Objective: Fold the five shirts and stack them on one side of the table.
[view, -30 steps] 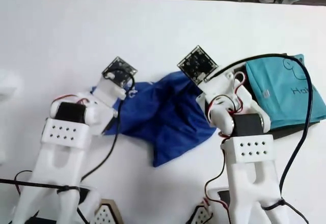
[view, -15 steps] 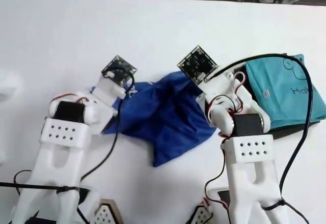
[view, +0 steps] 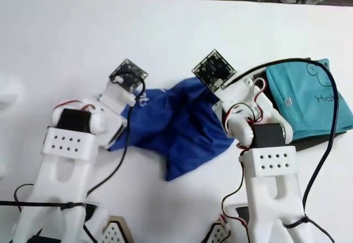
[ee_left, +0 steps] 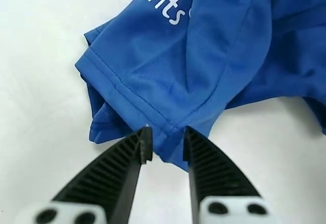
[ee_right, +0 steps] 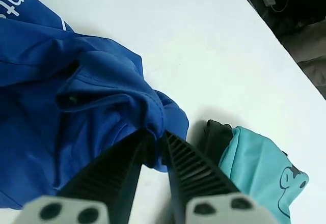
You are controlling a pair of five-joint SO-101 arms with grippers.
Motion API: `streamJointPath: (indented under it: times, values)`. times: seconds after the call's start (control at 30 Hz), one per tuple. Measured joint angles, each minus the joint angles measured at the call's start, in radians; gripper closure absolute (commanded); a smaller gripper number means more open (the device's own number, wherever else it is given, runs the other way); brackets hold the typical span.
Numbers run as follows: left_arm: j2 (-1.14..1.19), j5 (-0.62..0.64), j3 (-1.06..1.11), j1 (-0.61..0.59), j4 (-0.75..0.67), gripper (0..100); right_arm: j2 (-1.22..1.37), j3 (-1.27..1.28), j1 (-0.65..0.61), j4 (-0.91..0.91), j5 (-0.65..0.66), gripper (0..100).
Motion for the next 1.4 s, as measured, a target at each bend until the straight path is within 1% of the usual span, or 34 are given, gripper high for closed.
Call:
streamJointPath:
  times: [0.27, 0.4, 0.47, 0.6, 0.73, 0.87, 1.0, 1.1, 1.27, 1.4]
  values:
    - [0.000, 0.000, 0.000, 0.000, 0.000, 91, 0.000, 0.000, 0.000, 0.000, 0.000, 97.8]
    - [0.000, 0.000, 0.017, 0.003, -0.008, 92, 0.000, 0.000, 0.000, 0.000, 0.000, 97.8]
    - [0.000, 0.000, 0.069, 0.035, -0.020, 92, 0.000, 0.000, 0.003, 0.000, 0.000, 97.8]
    - [0.000, 0.000, 0.129, 0.157, -0.021, 92, 0.000, 0.000, 0.031, 0.000, 0.000, 97.8]
    - [0.000, -0.002, 0.141, 0.196, -0.038, 92, 0.000, 0.000, 0.075, 0.000, 0.000, 97.8]
    - [0.000, -0.003, 0.164, 0.184, -0.074, 92, 0.000, 0.000, 0.115, 0.000, 0.000, 97.8]
    - [0.000, -0.038, 0.170, 0.138, -0.083, 92, 0.000, 0.000, 0.114, 0.000, 0.000, 97.8]
    - [0.000, -0.055, 0.193, 0.112, -0.118, 92, 0.000, 0.000, 0.114, 0.000, 0.000, 97.8]
    - [0.003, -0.114, 0.255, 0.091, -0.170, 92, 0.000, 0.000, 0.114, 0.000, 0.000, 97.8]
    - [0.003, -0.127, 0.259, 0.080, -0.178, 92, 0.000, 0.000, 0.114, 0.000, 0.000, 97.8]
